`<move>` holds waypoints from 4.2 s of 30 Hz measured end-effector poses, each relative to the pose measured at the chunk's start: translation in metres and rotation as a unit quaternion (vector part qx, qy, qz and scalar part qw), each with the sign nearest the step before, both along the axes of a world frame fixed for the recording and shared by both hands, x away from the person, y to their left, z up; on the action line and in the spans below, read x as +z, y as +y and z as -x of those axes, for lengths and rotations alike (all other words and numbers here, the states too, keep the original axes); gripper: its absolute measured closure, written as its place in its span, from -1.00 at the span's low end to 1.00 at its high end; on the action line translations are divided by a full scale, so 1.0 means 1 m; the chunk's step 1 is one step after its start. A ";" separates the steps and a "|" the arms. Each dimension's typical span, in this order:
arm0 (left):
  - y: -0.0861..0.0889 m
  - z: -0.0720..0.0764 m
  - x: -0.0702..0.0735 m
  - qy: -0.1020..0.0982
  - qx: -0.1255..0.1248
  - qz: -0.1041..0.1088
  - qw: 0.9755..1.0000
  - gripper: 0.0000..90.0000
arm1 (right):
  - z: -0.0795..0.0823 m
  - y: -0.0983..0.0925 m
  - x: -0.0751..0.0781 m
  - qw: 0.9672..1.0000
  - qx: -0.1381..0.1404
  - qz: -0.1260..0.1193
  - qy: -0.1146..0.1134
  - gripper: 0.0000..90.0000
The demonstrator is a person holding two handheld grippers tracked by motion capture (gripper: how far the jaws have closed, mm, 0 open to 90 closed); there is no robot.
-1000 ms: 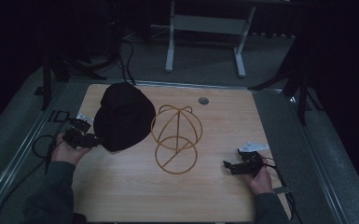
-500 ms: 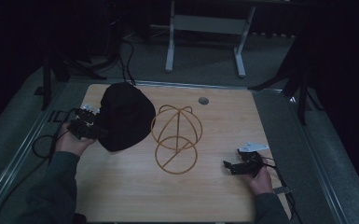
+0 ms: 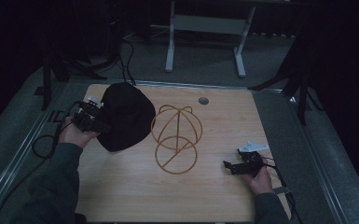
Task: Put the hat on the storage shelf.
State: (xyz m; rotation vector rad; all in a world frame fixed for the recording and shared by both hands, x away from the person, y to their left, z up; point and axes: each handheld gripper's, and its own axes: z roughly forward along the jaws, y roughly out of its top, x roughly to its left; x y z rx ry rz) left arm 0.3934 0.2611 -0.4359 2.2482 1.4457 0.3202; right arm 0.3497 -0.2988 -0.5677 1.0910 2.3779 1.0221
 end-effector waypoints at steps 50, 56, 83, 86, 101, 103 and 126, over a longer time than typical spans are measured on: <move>-0.026 -0.066 0.009 0.100 0.020 -0.018 0.995 0.41 | 0.000 0.000 0.000 1.000 0.000 0.000 0.000 -0.74; -0.026 -0.073 0.003 0.112 0.031 -0.019 0.993 0.42 | 0.000 0.000 0.000 1.000 0.000 0.000 0.000 -0.74; -0.037 -0.092 -0.003 0.129 0.043 -0.054 0.989 0.88 | 0.000 0.000 0.000 1.000 0.000 0.000 0.000 -0.74; -0.035 -0.090 -0.002 0.127 0.037 -0.061 0.989 0.90 | 0.000 0.000 0.000 1.000 0.000 0.000 0.000 -0.74; -0.025 -0.078 0.009 0.118 0.020 -0.067 0.991 0.91 | 0.000 0.000 0.000 1.000 0.000 0.000 0.000 -0.74; -0.024 -0.077 0.010 0.117 0.019 -0.067 0.991 0.91 | 0.000 0.000 0.000 1.000 0.000 0.000 0.000 -0.74; -0.016 -0.061 0.028 0.103 -0.001 -0.054 0.993 0.92 | 0.000 0.000 0.000 1.000 0.000 0.000 0.000 -0.74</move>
